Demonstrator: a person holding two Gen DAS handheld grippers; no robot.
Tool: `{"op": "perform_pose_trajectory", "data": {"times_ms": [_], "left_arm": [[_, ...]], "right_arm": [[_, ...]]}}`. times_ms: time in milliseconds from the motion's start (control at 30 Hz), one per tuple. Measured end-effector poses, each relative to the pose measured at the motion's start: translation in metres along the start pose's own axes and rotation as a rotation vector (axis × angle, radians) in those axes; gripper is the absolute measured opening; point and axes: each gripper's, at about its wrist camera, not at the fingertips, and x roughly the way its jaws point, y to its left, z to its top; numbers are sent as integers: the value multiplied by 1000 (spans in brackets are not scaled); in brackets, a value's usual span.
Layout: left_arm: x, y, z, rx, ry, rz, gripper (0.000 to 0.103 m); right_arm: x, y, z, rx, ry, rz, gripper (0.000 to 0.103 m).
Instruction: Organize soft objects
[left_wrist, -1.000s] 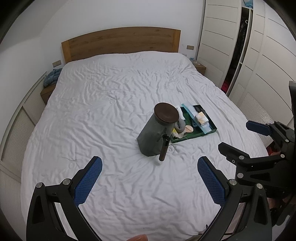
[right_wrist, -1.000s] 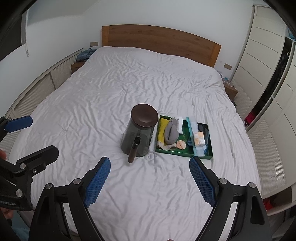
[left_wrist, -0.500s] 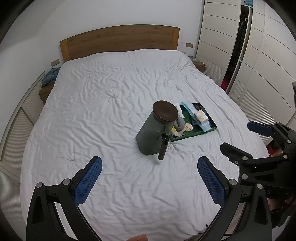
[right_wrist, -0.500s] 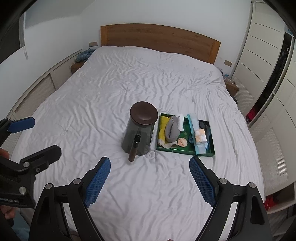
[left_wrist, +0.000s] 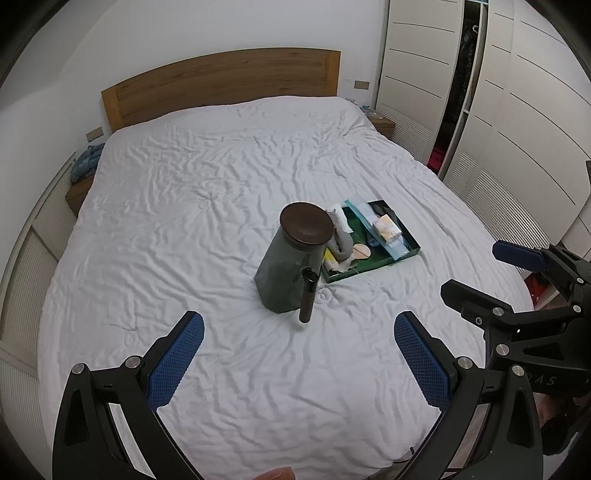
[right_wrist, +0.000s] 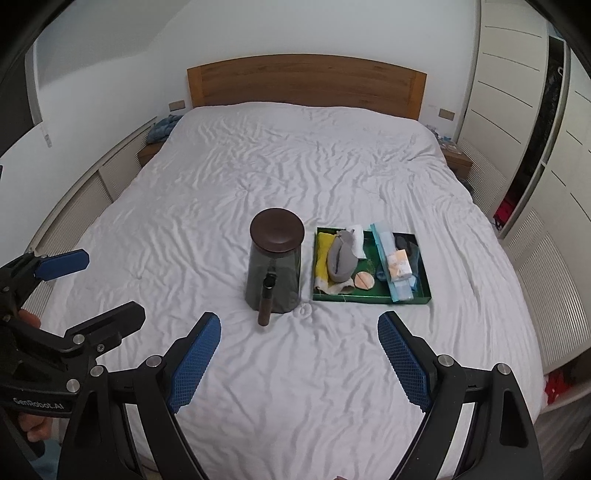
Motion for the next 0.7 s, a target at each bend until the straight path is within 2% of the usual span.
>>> {"op": "perform_pose_trajectory", "data": {"times_ms": [700], "left_arm": [[-2,0,2,0,-3,2,101]], "right_arm": [[-5,3,1,12,-4,2,88]]}}
